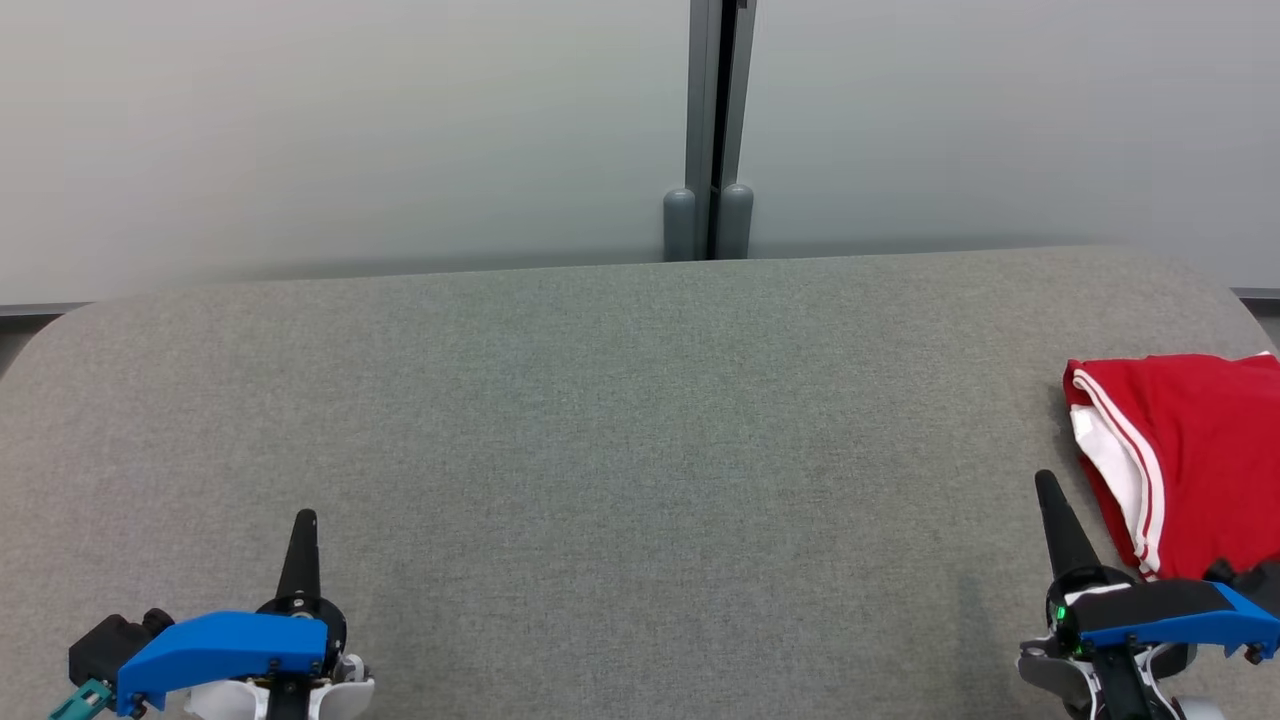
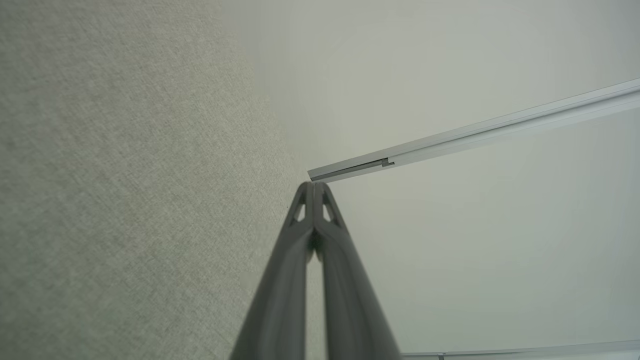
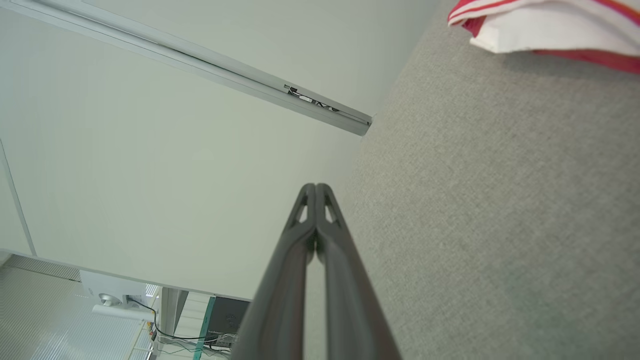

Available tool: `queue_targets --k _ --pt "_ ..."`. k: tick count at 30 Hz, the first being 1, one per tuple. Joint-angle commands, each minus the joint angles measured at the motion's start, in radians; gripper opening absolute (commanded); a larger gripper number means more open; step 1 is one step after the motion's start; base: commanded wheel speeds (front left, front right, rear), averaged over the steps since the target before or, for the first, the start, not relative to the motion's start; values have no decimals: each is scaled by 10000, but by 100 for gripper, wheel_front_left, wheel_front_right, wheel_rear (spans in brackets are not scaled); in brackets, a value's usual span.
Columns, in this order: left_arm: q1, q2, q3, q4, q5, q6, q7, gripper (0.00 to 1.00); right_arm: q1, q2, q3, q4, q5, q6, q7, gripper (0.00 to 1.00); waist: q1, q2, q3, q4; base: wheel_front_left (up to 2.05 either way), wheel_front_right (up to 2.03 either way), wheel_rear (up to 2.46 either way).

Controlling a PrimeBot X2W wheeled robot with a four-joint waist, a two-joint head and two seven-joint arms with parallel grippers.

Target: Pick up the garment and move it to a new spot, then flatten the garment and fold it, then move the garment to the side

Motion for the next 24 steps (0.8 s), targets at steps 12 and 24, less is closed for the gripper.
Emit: queue_targets --k 12,24 --pt "-235 -7 258 -307 -1216 -290 351 0 146 -82 -106 -377 1308 3 355 0 0 1 -16 30 0 0 0" --pt "-275 -10 411 -466 -2143 -476 606 0 252 -87 -175 -576 2290 3 620 0 0 1 -31 58 0 0 0"
